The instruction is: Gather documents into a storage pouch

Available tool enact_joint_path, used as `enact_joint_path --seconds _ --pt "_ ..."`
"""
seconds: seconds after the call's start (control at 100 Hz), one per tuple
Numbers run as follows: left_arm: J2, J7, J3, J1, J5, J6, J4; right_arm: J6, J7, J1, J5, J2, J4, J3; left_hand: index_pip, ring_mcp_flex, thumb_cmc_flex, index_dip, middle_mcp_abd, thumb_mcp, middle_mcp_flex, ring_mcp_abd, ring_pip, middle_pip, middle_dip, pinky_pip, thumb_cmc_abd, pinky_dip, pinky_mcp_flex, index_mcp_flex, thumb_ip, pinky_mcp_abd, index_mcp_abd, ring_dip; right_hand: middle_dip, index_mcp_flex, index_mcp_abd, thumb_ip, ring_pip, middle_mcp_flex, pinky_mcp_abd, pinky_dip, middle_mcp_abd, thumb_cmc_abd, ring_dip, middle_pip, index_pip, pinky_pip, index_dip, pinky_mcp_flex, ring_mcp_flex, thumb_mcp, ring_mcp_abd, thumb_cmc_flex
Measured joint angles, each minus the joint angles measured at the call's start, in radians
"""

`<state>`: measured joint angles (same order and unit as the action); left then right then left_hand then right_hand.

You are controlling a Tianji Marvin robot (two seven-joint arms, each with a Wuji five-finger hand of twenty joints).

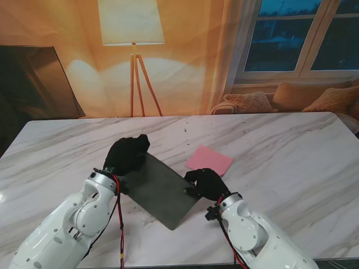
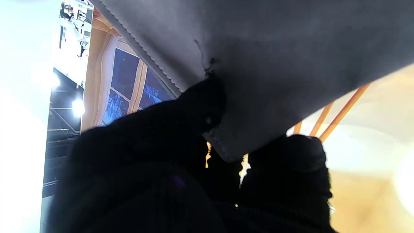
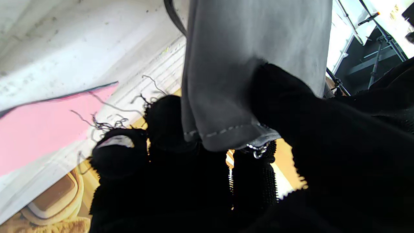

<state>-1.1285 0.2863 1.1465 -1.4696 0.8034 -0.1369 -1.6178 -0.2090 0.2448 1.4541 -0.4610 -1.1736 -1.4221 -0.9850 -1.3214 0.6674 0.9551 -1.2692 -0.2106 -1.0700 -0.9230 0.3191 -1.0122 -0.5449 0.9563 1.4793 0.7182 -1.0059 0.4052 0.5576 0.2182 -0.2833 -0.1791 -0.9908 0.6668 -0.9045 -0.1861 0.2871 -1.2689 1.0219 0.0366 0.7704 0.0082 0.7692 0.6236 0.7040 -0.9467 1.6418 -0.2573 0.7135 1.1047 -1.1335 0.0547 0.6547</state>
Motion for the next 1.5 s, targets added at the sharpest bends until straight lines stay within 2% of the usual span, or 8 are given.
enact_joint_path --seconds 0.21,0.31,0.46,0.72,0.92,1.1,1.32,1.5 --pt "0.002 -0.041 0.037 -0.031 0.002 0.007 -0.033 -0.031 0.086 -0.018 -0.133 -0.005 0.026 -0.012 0.188 -0.121 -0.037 0.347 -0.036 0.071 0.234 0.015 0.151 -0.010 -0.298 -0.140 -0.082 0.074 -0.175 -0.067 -0.012 -0.001 -0.005 0.138 -0.002 -0.024 0.022 0.001 -0.014 0.024 -0.002 -0.013 -0.008 0.003 0.000 0.013 0.005 0.018 0.000 0.039 0.031 0.000 0.000 0.009" --pt "0.006 -0.065 0.052 -0.043 -0.001 0.017 -0.048 -0.042 0.091 -0.029 -0.165 -0.003 0.031 -0.025 0.363 -0.158 -0.091 0.505 -0.038 0.085 0.254 0.030 0.229 0.001 -0.376 -0.176 -0.139 0.099 -0.224 -0.068 -0.012 -0.008 0.051 0.177 -0.002 -0.029 0.024 0.000 -0.017 0.035 -0.001 -0.024 -0.008 0.003 0.003 0.013 0.012 0.021 -0.010 0.068 0.055 0.000 0.000 0.009" --pt "0.007 -0.089 0.069 -0.059 -0.030 0.031 -0.066 -0.050 0.117 -0.044 -0.239 0.007 0.034 -0.039 0.597 -0.211 -0.173 0.673 -0.037 0.098 0.316 0.036 0.310 0.050 -0.412 -0.225 -0.233 0.142 -0.307 -0.068 -0.097 -0.013 0.050 0.216 -0.002 -0.040 0.032 0.000 -0.027 0.037 -0.001 -0.036 -0.008 0.005 0.000 0.015 0.026 0.023 -0.018 0.086 0.071 0.000 0.000 0.010" --pt "0.012 -0.127 0.091 -0.079 -0.051 0.043 -0.090 -0.090 0.144 -0.056 -0.315 0.021 0.033 -0.058 0.736 -0.307 -0.237 0.737 -0.037 0.190 0.396 0.050 0.481 0.123 -0.451 -0.430 -0.269 0.239 -0.423 -0.078 -0.110 -0.017 0.050 0.308 -0.002 -0.054 0.037 -0.001 -0.040 0.038 -0.001 -0.042 -0.008 0.004 0.000 0.020 0.035 0.031 -0.021 0.087 0.071 0.000 0.000 0.010" --pt "0.025 -0.214 0.078 -0.060 -0.062 0.028 -0.093 -0.124 0.139 -0.061 -0.317 0.033 0.024 -0.049 0.814 -0.339 -0.283 0.777 -0.036 0.243 0.434 0.000 0.616 0.161 -0.489 -0.696 -0.282 0.328 -0.476 -0.117 -0.110 -0.012 0.049 0.396 -0.002 -0.059 0.037 -0.001 -0.039 0.037 -0.002 -0.054 -0.013 0.005 0.000 0.018 0.039 0.032 -0.025 0.064 0.069 0.000 0.014 0.010" --pt "0.035 -0.257 -0.004 0.009 -0.179 0.032 -0.052 -0.127 0.133 -0.057 -0.310 0.033 0.023 -0.038 0.862 -0.378 -0.303 0.790 -0.035 0.291 0.475 -0.014 0.675 0.187 -0.501 -0.847 -0.284 0.330 -0.486 -0.123 -0.110 -0.010 0.049 0.422 -0.002 -0.059 0.037 -0.001 -0.015 0.027 -0.010 -0.061 -0.017 0.003 0.000 0.007 0.040 0.022 -0.025 0.030 0.051 0.000 0.020 0.010" --pt "0.037 -0.370 -0.088 0.098 -0.198 0.035 0.010 -0.163 0.120 -0.048 -0.323 0.038 0.022 -0.029 0.914 -0.437 -0.314 0.810 0.000 0.330 0.498 -0.059 0.767 0.214 -0.524 -0.999 -0.297 0.328 -0.489 -0.152 -0.110 0.016 0.047 0.483 -0.002 -0.034 0.037 -0.005 0.037 -0.001 -0.012 -0.064 -0.018 0.001 -0.013 -0.007 0.012 0.000 -0.026 0.000 0.018 0.000 0.023 0.010" --pt "0.040 -0.418 -0.135 0.147 -0.283 0.031 0.044 -0.165 0.115 -0.040 -0.324 0.041 0.013 -0.029 0.923 -0.414 -0.324 0.803 0.000 0.357 0.498 -0.050 0.729 0.214 -0.527 -1.020 -0.300 0.232 -0.485 -0.151 -0.112 0.003 0.047 0.443 -0.002 -0.022 0.037 -0.004 0.039 -0.022 -0.013 -0.064 -0.017 0.001 -0.016 -0.013 -0.004 -0.001 -0.026 -0.009 -0.007 -0.009 0.030 0.008"
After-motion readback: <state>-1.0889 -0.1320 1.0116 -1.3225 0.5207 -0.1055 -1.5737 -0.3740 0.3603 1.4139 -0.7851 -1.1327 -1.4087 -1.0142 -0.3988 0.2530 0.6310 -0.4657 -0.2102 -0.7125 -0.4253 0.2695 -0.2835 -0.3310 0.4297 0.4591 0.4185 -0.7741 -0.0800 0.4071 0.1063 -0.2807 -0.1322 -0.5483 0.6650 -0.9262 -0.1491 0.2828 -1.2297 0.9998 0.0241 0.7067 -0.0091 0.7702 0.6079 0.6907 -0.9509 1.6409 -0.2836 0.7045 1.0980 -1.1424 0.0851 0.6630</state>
